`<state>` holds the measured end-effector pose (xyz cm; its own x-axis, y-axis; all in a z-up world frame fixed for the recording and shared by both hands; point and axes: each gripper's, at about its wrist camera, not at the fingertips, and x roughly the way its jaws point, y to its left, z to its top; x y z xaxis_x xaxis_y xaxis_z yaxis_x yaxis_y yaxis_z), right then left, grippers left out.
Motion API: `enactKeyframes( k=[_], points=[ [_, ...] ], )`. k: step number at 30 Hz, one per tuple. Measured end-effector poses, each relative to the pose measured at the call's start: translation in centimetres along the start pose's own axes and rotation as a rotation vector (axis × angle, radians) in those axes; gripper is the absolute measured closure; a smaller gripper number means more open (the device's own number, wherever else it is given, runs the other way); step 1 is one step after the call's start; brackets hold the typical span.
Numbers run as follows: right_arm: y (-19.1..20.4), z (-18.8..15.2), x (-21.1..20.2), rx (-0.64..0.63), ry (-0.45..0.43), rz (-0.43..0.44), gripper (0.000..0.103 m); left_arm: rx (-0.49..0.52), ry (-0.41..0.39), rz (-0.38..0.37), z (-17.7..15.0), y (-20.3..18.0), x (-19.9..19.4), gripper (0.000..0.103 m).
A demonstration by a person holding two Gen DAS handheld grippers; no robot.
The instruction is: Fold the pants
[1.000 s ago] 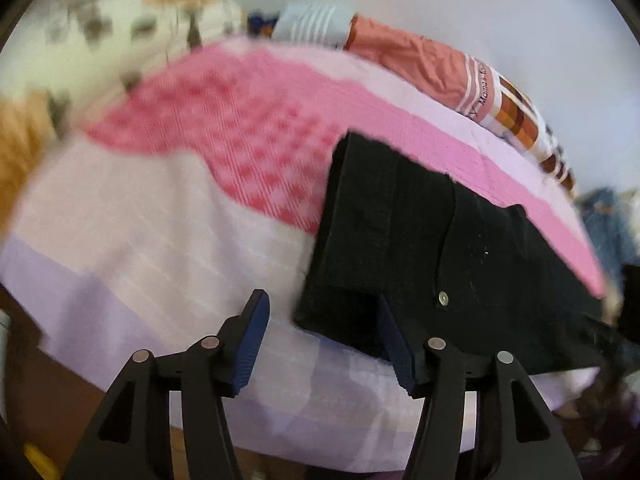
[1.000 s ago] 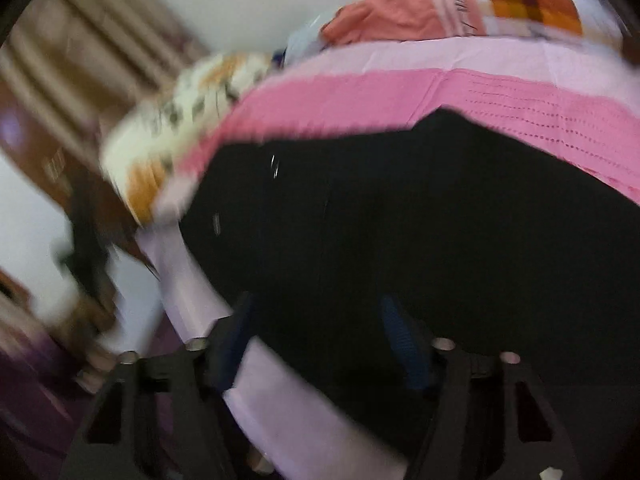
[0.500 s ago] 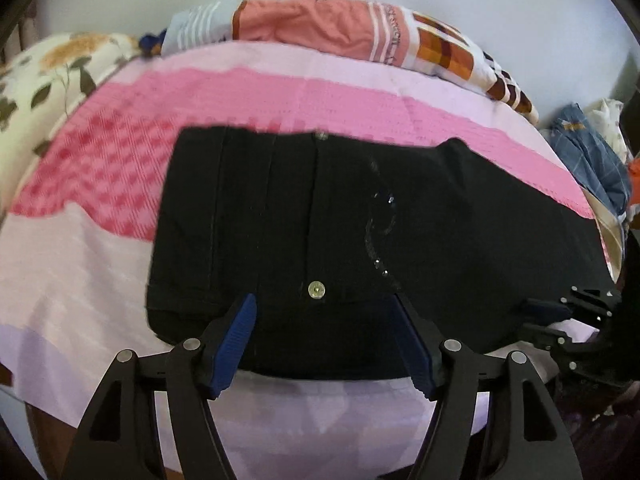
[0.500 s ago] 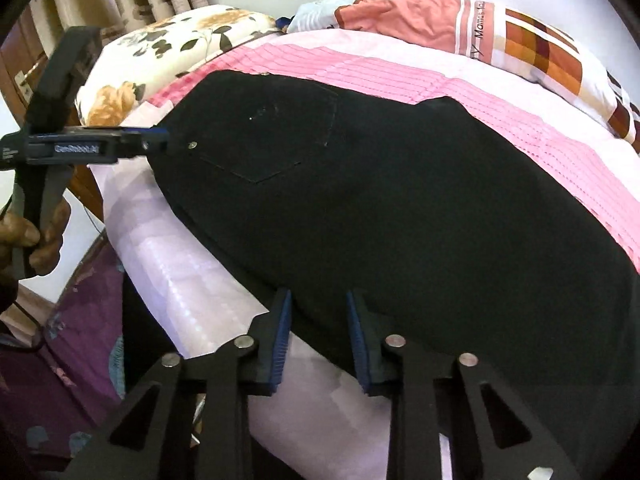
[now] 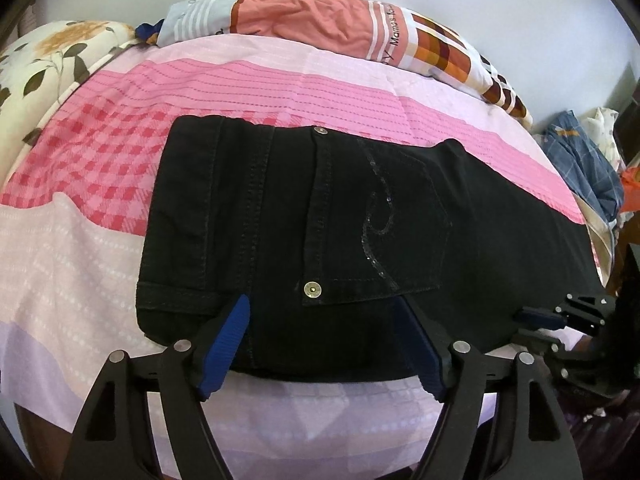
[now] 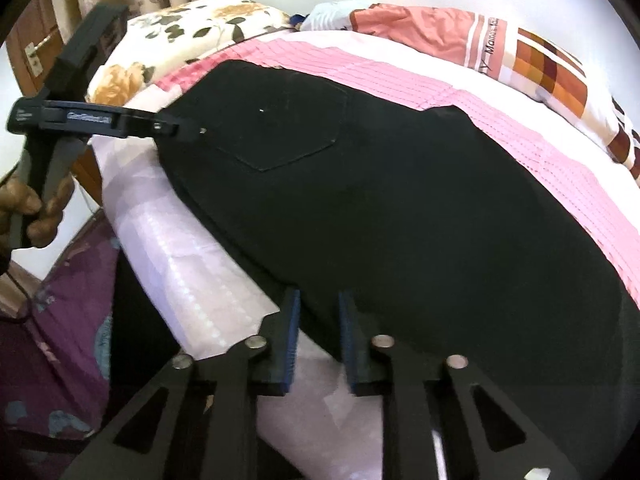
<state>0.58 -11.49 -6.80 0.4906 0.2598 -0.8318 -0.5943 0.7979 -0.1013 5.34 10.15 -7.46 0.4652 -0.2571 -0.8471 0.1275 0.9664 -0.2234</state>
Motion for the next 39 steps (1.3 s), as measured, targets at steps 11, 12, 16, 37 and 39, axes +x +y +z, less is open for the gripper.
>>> enactKeyframes(
  k=[11, 12, 16, 37, 39],
  points=[
    [1.3, 0.1, -0.6, -0.104, 0.009, -0.043, 0.095, 0.004, 0.005, -0.015, -0.1, 0.1, 0.1, 0.025],
    [1.4, 0.0, -0.6, -0.107, 0.01, -0.042, 0.095, 0.001, 0.006, -0.017, -0.1, 0.1, 0.1, 0.025],
    [1.4, -0.2, -0.5, -0.101, 0.015, -0.027, 0.094, 0.019, 0.011, -0.01, -0.2, 0.0, 0.1, 0.025],
    [-10.4, -3.0, -6.1, 0.324, -0.084, -0.135, 0.097, 0.041, -0.041, -0.084, 1.9, -3.7, -0.9, 0.019],
    [-13.5, -4.9, -5.9, 0.414, -0.031, -0.205, 0.096, 0.054, -0.03, -0.107, 2.2, -5.2, 0.5, 0.019]
  ],
)
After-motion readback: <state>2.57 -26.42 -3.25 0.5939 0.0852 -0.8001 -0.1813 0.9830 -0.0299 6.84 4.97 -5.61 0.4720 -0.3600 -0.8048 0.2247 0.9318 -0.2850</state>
